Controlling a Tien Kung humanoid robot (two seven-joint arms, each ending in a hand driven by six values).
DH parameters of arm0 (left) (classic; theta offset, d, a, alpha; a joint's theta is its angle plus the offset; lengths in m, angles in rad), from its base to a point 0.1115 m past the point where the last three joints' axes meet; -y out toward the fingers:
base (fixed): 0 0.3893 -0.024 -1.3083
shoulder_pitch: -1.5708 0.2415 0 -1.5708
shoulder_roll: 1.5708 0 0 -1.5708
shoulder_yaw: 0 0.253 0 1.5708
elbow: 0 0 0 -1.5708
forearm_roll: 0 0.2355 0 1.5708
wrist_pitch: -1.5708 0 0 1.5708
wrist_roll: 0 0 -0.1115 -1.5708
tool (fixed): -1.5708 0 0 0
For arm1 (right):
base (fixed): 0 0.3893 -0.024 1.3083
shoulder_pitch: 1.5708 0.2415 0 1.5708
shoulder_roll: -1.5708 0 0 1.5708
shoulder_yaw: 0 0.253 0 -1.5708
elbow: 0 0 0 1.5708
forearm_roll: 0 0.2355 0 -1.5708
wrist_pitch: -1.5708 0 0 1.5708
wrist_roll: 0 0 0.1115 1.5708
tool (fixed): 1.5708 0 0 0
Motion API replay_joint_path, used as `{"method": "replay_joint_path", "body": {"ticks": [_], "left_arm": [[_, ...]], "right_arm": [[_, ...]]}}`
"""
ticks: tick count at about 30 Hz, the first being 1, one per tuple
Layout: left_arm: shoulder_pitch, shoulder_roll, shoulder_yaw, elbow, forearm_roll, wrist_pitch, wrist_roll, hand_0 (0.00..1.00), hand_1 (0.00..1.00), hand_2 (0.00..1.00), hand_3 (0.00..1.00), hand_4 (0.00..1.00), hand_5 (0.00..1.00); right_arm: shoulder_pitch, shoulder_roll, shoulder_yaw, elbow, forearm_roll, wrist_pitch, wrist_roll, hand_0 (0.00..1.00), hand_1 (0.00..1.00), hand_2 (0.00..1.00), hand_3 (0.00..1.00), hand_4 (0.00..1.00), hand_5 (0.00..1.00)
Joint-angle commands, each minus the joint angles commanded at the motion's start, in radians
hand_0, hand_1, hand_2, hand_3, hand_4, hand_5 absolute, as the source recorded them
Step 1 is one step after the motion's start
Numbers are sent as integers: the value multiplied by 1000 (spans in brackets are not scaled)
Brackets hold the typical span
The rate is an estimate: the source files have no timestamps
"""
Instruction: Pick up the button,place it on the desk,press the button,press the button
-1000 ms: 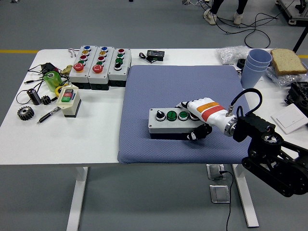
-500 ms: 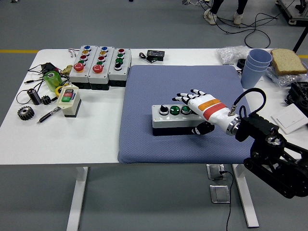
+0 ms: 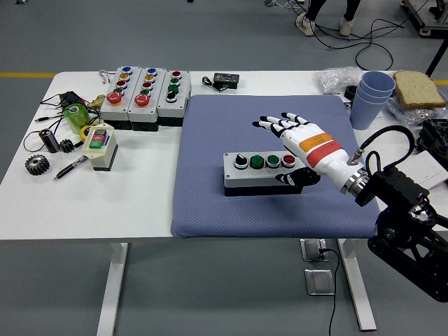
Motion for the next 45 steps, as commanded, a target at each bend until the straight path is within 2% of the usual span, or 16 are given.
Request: {"method": "replay_joint_path", "body": {"ticks": [1, 6, 7, 9, 12, 13, 17, 19, 32, 45], "left_arm": [[1, 0, -1, 0, 2, 0, 0, 622, 660, 678, 599, 336, 645], [4, 0, -5, 0, 14, -2, 3, 622, 660, 678, 599, 336, 645], [5, 0, -5, 0, 14, -2, 3, 622, 660, 677, 598, 336, 646], [6, 0, -6, 0, 15, -2, 3, 622, 660, 677, 598, 336, 646], [5, -1, -6, 0, 19, -2, 4, 622, 660, 677, 598, 336, 646], [5, -1, -5, 0, 17, -2, 4, 622, 659, 678, 597, 337, 647], [3, 0, 3, 0, 7, -2, 2, 622, 659, 678, 597, 337, 647], [2, 0, 5, 0, 2, -1, 1, 622, 659, 677, 596, 337, 645], [-1, 0, 18, 0, -13, -1, -2, 622, 658, 675, 594, 336, 644], [-1, 0, 21, 0, -19, -1, -3, 622, 656, 675, 592, 336, 642]], "right_arm": [[-11, -12, 13, 16, -14, -13, -10, 241, 119, 383, 796, 960, 60], [-37, -37, 40, 38, 22, -17, -23, 241, 119, 383, 796, 960, 60], [-40, -38, 41, 37, 28, -18, -28, 90, 2, 180, 638, 917, 311], [-51, -41, 43, 35, 44, -17, -55, 90, 2, 180, 638, 917, 311], [-54, -41, 36, 31, 39, 28, -95, 90, 2, 180, 638, 917, 311], [-53, -40, 35, 29, 36, 38, -101, 75, 2, 160, 617, 916, 416], [-48, -34, 20, 8, 20, 95, -133, 75, 2, 160, 617, 916, 416], [-48, -30, 17, -3, 17, 103, -139, 72, 2, 158, 620, 918, 448], [-49, 1, 22, -81, 13, 103, -147, 73, 2, 158, 630, 915, 486], [-56, 10, 18, -90, 11, 137, -162, 74, 2, 157, 633, 910, 487]]}}
